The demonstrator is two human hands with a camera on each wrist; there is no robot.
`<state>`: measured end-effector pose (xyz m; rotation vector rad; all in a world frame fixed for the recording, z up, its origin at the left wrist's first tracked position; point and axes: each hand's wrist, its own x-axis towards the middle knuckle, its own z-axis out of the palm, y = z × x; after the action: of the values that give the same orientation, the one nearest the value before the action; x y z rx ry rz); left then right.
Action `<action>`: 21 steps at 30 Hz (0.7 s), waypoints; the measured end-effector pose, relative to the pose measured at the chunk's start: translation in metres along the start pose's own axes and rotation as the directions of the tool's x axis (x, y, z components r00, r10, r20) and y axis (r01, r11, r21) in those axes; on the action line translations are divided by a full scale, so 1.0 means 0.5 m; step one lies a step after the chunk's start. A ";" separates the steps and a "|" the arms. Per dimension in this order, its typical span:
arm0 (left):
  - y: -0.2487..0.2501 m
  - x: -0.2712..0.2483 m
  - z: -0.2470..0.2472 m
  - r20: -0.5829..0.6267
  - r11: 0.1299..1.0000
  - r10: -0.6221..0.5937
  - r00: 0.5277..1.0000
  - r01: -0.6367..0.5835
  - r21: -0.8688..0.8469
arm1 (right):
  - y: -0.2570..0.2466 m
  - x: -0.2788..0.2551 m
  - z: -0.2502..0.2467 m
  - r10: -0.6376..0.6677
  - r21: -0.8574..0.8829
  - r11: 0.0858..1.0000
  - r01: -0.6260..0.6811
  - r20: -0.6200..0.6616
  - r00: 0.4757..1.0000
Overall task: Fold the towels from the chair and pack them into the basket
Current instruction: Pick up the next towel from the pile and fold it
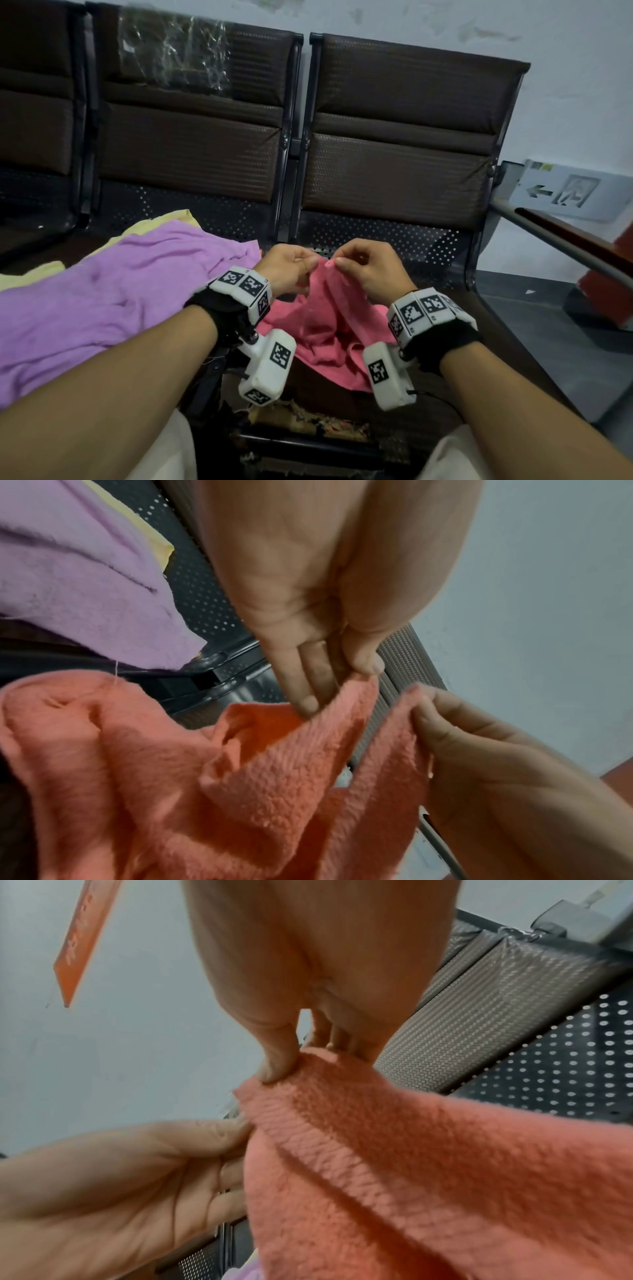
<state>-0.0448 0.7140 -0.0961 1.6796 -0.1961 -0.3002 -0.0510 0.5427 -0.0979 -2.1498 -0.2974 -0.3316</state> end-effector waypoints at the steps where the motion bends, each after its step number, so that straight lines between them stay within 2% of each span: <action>1: 0.003 -0.004 0.005 0.017 1.000 -0.010 1.000 0.010 -0.006 | 0.001 0.001 0.002 0.015 -0.010 1.000 -0.016 -0.023 1.000; 6: 0.022 -0.013 0.033 0.047 0.991 -0.033 0.998 0.039 -0.131 | 0.002 0.007 0.008 0.090 0.041 0.995 -0.086 -0.090 0.992; 8: 0.026 -0.016 0.038 0.044 0.988 -0.004 0.999 0.011 -0.155 | 0.004 0.010 0.008 0.112 0.091 0.991 -0.102 -0.111 0.987; 12: 0.017 -0.017 0.034 0.006 0.995 0.085 0.996 -0.085 -0.055 | 0.007 0.010 0.010 0.146 0.267 0.956 -0.119 -0.084 0.986; 16: 0.008 -0.014 0.020 -0.005 0.995 0.103 0.995 -0.103 0.016 | 0.008 0.005 0.005 0.190 0.396 0.906 -0.152 -0.058 0.980; 18: 0.007 -0.013 0.011 -0.024 0.992 0.122 0.992 -0.121 0.029 | 0.007 -0.001 -0.003 0.200 0.391 0.901 -0.190 0.014 0.980; 21: 0.009 -0.013 0.004 -0.091 0.986 0.161 0.983 -0.157 0.047 | 0.003 -0.020 -0.021 0.173 0.246 0.938 -0.243 0.273 0.946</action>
<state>-0.0513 0.7132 -0.0915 1.7023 -0.2657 -0.0974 -0.0612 0.5323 -0.0967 -1.9216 -0.2362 0.1005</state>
